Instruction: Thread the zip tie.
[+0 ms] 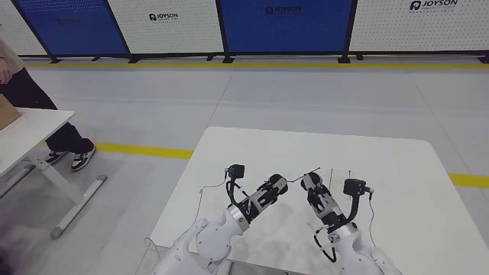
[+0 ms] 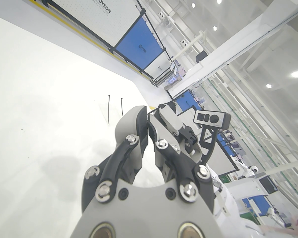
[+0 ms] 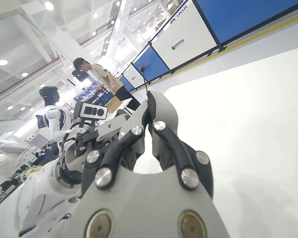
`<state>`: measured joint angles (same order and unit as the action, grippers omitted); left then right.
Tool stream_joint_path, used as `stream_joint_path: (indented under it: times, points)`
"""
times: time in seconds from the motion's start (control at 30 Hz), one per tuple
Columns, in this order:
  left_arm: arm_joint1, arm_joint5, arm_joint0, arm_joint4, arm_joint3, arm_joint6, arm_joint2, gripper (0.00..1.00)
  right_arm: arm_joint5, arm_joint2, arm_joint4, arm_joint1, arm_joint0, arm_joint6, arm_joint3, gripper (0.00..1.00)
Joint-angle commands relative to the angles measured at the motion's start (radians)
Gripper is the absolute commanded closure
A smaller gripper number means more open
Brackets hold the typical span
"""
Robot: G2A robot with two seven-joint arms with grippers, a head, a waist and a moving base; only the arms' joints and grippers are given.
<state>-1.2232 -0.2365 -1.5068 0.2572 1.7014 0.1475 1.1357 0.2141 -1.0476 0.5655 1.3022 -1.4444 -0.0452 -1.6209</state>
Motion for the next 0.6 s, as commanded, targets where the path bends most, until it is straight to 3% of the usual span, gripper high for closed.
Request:
stream_joint_path:
  times: [0.0,0.3,0.57]
  points:
    - [-0.001,0.001,0.002,0.000,0.002,-0.013,-0.004,1.00,0.002,-0.001,0.000,0.001,-0.001,-0.006,0.001,1.00]
    - [-0.001,-0.040,0.003,0.000,-0.001,-0.044,-0.004,1.00,0.015,-0.011,0.029,0.003,-0.010,-0.027,-0.003,1.00]
    - [0.000,-0.048,0.001,0.001,-0.001,-0.047,-0.004,1.00,0.025,-0.020,0.055,0.002,-0.015,-0.013,-0.010,1.00]
